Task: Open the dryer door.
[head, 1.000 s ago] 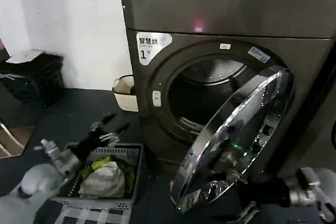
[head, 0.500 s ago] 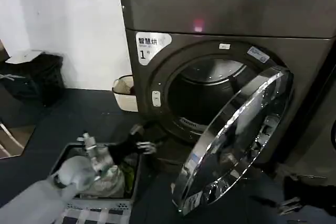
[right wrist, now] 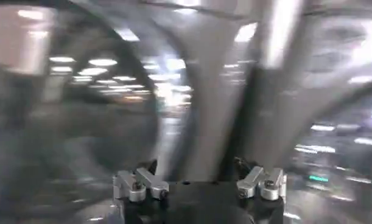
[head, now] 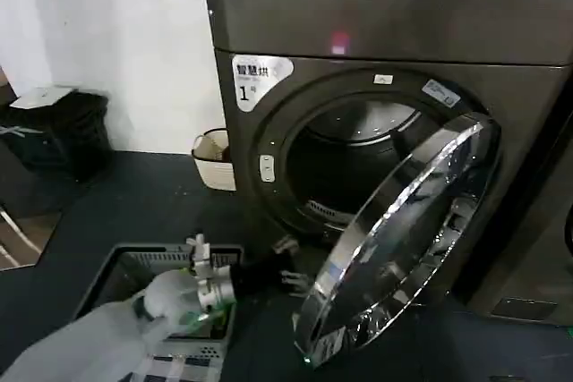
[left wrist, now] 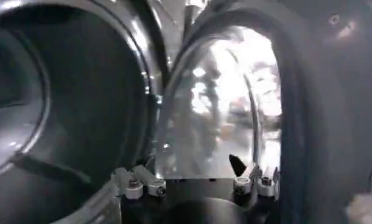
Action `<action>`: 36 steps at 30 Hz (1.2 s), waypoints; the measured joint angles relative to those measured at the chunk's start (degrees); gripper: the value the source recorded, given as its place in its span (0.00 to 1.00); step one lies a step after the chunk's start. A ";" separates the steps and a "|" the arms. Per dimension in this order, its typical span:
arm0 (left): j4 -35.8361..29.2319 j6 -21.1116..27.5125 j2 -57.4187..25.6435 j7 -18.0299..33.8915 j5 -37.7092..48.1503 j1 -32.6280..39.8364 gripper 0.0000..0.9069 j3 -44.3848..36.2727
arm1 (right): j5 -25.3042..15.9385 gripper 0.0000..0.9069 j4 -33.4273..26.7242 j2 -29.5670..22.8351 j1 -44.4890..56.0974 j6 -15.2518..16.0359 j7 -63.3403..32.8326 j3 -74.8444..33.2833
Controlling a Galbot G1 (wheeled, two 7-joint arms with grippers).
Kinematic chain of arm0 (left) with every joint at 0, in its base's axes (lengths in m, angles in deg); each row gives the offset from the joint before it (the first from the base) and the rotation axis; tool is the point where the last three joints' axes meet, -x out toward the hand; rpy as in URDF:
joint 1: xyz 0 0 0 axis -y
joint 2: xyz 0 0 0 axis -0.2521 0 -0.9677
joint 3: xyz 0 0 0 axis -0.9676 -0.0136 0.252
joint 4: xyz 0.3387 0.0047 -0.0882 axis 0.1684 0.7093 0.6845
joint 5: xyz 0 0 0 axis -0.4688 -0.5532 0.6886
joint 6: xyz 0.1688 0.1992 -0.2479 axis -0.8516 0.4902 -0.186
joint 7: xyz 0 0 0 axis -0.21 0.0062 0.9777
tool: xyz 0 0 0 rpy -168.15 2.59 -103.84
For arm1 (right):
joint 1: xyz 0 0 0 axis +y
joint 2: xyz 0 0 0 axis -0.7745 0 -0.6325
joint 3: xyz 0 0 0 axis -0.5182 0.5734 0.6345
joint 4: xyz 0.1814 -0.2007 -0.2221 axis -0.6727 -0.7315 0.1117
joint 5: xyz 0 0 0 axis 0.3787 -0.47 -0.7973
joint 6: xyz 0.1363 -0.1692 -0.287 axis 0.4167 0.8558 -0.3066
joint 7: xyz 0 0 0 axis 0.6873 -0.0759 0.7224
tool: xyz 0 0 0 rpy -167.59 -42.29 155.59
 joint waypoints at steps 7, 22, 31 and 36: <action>-2.29 0.38 1.90 0.24 1.05 4.75 1.00 -5.61 | 0.67 1.00 -2.70 0.88 1.23 0.71 -14.38 -9.20; 2.69 -1.21 13.12 0.50 0.55 14.12 1.00 -19.63 | -5.60 1.00 -10.43 2.24 5.86 -2.26 -33.67 -26.79; 8.10 -1.29 22.28 1.71 1.01 18.38 1.00 -25.08 | -6.26 1.00 -12.29 1.11 8.17 -2.63 -34.39 -32.75; 11.87 -1.42 28.00 2.04 0.61 19.75 1.00 -26.13 | -6.19 1.00 -12.23 0.67 8.36 -2.68 -34.29 -33.64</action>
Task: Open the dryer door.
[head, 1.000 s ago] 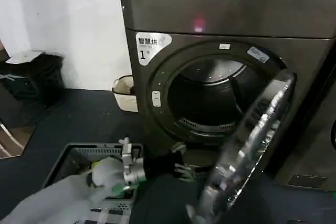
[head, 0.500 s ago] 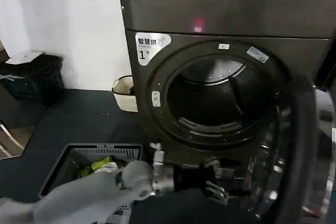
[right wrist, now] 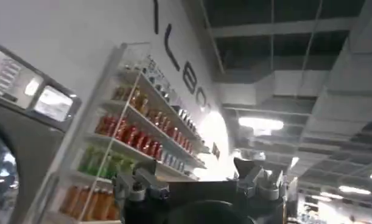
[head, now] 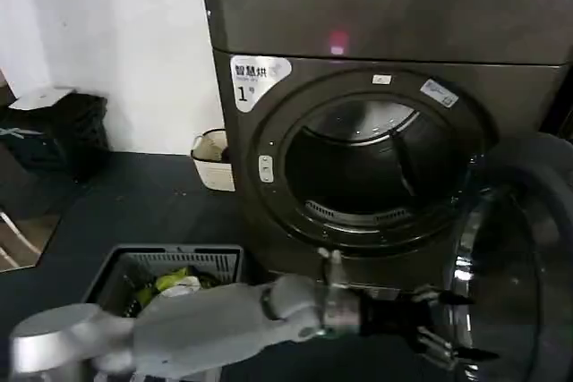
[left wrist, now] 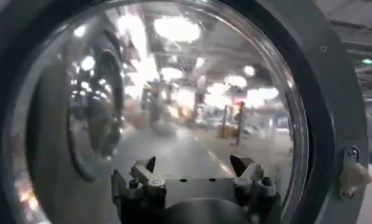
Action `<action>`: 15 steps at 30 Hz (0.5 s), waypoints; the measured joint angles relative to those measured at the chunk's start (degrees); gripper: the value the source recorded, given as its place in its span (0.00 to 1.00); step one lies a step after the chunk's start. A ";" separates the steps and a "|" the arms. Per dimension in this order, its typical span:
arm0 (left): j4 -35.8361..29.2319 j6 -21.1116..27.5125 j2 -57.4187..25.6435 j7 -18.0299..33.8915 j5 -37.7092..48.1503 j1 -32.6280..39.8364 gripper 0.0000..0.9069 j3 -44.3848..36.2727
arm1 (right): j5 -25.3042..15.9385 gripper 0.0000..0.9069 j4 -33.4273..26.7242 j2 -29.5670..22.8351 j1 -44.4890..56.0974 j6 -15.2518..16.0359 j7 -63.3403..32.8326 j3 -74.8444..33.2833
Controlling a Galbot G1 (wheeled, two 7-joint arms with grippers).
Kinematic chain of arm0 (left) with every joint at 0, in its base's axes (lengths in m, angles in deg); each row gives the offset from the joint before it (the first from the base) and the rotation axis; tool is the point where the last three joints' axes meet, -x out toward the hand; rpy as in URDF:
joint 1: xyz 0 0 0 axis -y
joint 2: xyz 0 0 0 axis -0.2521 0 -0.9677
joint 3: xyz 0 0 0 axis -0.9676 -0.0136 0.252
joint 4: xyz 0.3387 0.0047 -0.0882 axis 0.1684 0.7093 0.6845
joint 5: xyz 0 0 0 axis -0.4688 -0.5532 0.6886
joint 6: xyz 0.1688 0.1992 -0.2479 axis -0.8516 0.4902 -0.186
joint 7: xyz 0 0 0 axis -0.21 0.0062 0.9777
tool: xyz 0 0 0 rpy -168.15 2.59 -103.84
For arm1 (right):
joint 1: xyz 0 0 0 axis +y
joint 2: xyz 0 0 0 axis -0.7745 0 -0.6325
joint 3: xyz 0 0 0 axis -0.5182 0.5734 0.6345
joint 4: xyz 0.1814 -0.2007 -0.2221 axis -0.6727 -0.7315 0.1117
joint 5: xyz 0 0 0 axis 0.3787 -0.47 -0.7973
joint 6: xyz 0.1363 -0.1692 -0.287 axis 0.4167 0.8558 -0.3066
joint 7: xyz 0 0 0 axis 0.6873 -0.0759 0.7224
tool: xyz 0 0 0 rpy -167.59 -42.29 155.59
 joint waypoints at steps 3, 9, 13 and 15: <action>2.63 -0.17 3.58 0.47 -0.41 0.13 1.00 -0.04 | 0.01 1.00 0.18 -0.13 0.12 -0.13 0.23 -0.19; 7.33 -0.39 9.78 1.88 -1.31 0.14 1.00 0.13 | 0.07 1.00 0.02 -0.12 0.61 -0.54 0.41 -1.12; 9.67 -1.08 12.87 3.97 -3.27 0.08 1.00 0.86 | 0.11 1.00 -0.09 -0.22 0.83 -0.74 0.53 -1.62; 10.78 -1.32 14.23 4.76 -3.66 -0.15 1.00 1.32 | 0.11 1.00 -0.20 -0.30 0.93 -0.84 0.63 -1.69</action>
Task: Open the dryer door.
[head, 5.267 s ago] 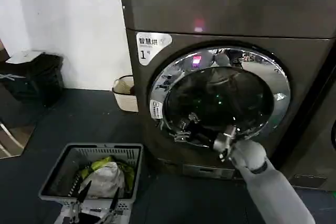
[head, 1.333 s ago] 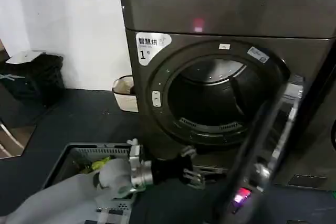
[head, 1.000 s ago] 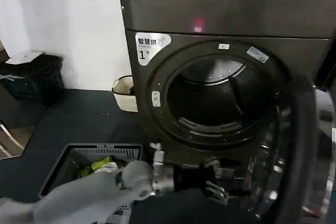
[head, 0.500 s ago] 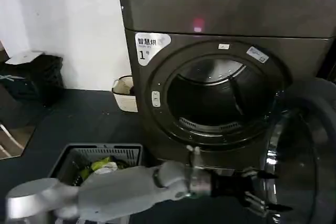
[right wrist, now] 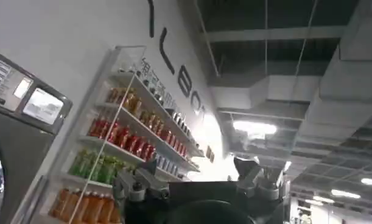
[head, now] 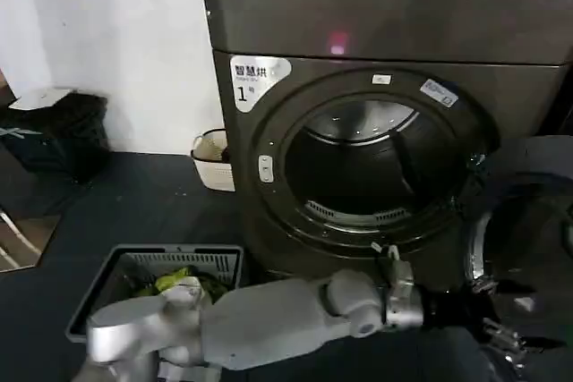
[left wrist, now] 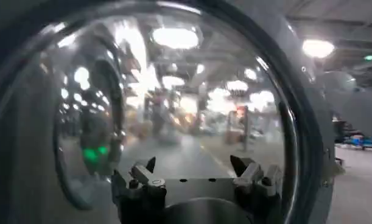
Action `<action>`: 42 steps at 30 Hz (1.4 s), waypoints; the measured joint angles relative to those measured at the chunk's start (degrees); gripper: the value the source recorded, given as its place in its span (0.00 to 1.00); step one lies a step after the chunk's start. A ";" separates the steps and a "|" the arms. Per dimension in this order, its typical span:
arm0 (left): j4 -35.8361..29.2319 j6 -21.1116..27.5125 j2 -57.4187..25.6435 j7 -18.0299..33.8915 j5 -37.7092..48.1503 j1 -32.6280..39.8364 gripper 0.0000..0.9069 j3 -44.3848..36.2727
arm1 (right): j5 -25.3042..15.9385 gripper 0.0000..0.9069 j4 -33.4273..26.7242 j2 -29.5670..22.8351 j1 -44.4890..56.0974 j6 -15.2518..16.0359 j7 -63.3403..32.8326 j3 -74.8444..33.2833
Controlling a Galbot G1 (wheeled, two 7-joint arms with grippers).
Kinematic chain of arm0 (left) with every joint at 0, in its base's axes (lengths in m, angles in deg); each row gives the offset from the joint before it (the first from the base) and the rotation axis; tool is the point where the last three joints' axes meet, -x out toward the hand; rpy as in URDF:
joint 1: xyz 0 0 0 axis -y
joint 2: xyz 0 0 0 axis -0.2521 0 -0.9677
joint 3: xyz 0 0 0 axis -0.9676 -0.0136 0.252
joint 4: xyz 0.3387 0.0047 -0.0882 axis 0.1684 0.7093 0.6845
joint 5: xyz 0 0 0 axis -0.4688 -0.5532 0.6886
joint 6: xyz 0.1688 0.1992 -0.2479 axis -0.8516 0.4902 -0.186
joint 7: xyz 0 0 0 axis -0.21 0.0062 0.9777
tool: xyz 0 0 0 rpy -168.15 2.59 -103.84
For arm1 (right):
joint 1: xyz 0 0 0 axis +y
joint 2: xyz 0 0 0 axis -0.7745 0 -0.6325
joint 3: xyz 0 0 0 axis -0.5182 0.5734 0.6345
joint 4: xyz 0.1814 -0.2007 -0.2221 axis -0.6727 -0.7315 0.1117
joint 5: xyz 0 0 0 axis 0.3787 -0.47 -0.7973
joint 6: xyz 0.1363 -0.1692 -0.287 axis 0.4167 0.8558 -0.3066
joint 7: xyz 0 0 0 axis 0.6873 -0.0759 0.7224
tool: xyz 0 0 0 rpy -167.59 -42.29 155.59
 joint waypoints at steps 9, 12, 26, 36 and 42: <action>3.41 -1.18 4.21 2.98 -2.81 0.05 1.00 1.32 | 0.01 1.00 -0.11 -0.07 0.25 -0.46 0.13 -0.62; 4.53 -1.35 5.48 3.27 -2.99 0.13 1.00 1.86 | 0.01 1.00 -0.03 -0.24 0.25 -0.57 0.19 -0.67; 8.55 -2.57 7.56 4.94 -4.72 0.53 1.00 4.07 | 0.07 1.00 -0.16 -0.57 0.51 -1.15 0.32 -0.59; 4.81 -12.65 7.55 13.05 -11.89 -0.35 1.00 5.05 | 0.07 1.00 0.28 0.00 0.04 -1.15 0.33 -0.32; 0.87 -15.43 1.61 15.80 -15.38 -0.99 1.00 6.82 | -0.04 1.00 0.40 0.55 -0.47 -1.14 0.32 -0.36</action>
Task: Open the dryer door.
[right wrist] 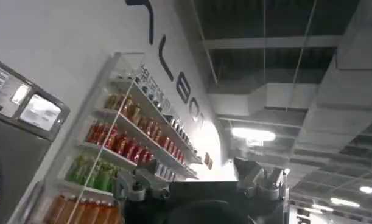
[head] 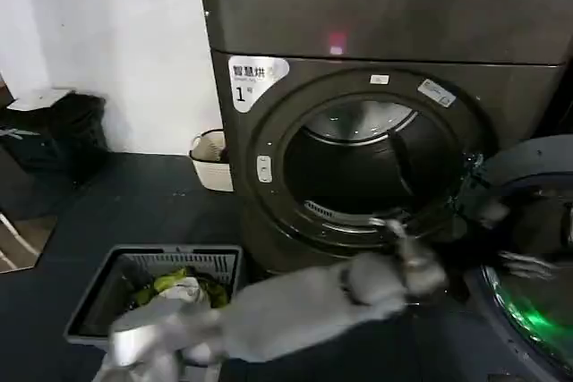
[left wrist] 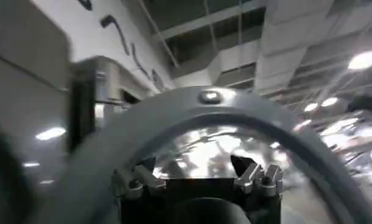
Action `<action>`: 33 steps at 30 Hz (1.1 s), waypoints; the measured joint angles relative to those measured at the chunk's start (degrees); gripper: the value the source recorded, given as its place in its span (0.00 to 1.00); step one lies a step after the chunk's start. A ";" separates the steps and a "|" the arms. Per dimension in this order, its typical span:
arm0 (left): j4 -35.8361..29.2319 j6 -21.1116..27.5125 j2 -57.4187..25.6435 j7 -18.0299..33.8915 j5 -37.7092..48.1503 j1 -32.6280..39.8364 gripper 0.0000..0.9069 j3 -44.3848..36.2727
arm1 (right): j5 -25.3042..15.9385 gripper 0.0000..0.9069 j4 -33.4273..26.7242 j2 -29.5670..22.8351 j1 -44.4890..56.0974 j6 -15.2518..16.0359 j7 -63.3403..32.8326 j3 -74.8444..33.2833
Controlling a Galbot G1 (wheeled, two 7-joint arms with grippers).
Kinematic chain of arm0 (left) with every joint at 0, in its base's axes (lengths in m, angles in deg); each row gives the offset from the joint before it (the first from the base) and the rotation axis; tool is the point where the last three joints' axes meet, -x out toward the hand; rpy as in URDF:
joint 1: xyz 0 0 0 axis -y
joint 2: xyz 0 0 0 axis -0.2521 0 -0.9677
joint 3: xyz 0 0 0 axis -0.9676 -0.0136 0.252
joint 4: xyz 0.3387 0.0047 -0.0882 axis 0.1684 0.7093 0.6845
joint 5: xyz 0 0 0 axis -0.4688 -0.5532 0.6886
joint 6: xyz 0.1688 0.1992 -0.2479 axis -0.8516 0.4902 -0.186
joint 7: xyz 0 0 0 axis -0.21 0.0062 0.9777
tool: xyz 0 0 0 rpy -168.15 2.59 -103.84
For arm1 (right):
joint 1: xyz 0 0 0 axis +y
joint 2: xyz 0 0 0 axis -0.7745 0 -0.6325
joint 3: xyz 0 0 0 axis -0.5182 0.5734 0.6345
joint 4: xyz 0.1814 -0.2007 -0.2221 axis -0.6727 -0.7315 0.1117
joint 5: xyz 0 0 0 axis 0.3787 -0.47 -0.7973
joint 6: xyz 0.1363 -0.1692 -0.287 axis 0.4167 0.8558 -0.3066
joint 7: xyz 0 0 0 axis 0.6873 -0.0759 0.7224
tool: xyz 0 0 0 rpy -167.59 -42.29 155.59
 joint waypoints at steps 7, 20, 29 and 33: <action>-6.82 -1.34 -12.26 -0.17 1.66 -0.48 1.00 0.32 | -0.79 1.00 0.49 0.84 -1.13 -0.18 -0.14 -0.22; -20.73 4.29 -38.99 -2.04 3.18 0.64 1.00 -1.90 | -3.90 1.00 2.40 2.35 -3.14 0.78 -4.75 -2.35; -21.76 4.36 -57.13 -7.05 0.90 3.20 1.00 -5.65 | -4.60 1.00 1.81 3.99 -3.72 0.20 -7.35 -4.26; -20.13 5.22 -62.96 -9.75 -0.62 4.67 1.00 -6.98 | -6.32 1.00 1.14 4.58 -3.69 -0.81 -7.40 -5.20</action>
